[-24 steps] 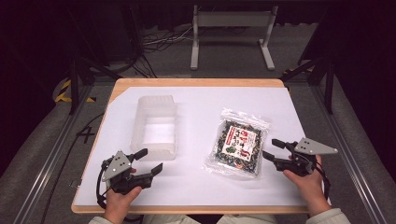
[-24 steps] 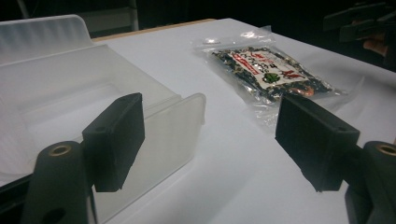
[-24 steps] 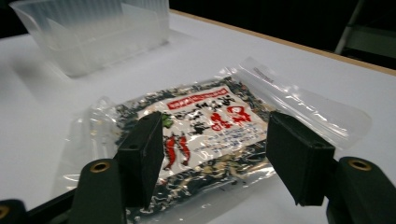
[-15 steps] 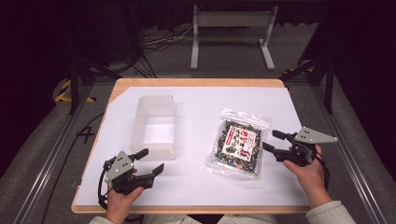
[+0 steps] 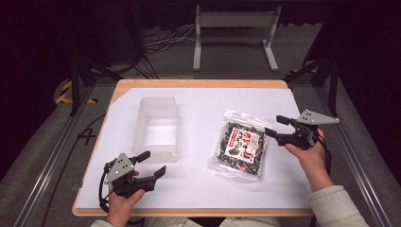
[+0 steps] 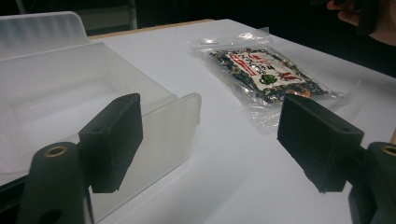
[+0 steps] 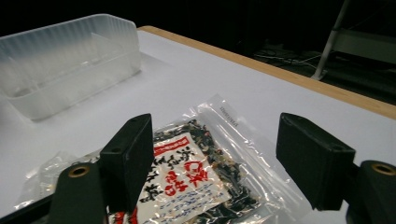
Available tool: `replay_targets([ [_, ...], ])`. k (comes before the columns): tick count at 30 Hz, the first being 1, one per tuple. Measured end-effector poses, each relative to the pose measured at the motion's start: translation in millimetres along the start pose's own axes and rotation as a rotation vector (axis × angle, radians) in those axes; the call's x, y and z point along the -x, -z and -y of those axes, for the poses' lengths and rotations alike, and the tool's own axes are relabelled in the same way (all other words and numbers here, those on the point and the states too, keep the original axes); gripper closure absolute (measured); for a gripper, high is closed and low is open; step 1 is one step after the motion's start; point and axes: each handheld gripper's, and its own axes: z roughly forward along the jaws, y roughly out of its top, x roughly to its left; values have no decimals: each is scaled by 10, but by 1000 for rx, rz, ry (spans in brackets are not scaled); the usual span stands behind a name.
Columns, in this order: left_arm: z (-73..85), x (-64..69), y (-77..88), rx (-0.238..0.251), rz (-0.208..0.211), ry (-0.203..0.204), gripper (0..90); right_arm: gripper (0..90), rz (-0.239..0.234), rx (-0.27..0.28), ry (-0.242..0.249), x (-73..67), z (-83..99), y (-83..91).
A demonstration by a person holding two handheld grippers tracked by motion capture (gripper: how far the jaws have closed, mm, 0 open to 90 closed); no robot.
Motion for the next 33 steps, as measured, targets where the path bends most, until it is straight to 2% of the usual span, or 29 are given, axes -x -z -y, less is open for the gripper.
replay_targets([
  [5,0,7,-15,-13,-2,-18,228,281,3,-27,-32,140,-45,-106],
  [10,4,18,-44,-36,7,-32,224,283,48,-29,-2,174,-96,-166],
  [15,6,18,-54,-40,12,-33,220,284,71,-49,-23,303,-128,-259],
  [18,8,20,-59,-39,12,-34,219,275,69,-59,-55,385,-134,-310],
  [19,8,20,-59,-39,12,-35,220,267,77,-70,-69,416,-135,-337],
  [21,9,25,-63,-40,14,-29,219,268,105,-80,-64,448,-136,-367],
  [26,9,26,-67,-43,13,-43,219,281,134,-86,-84,534,-120,-432],
  [29,11,36,-66,-50,15,-43,219,287,136,-99,-119,608,-66,-497],
  [32,12,40,-71,-50,12,-47,219,297,113,-125,-159,653,-2,-552],
  [33,12,41,-73,-51,12,-49,219,299,106,-129,-158,654,16,-570],
])
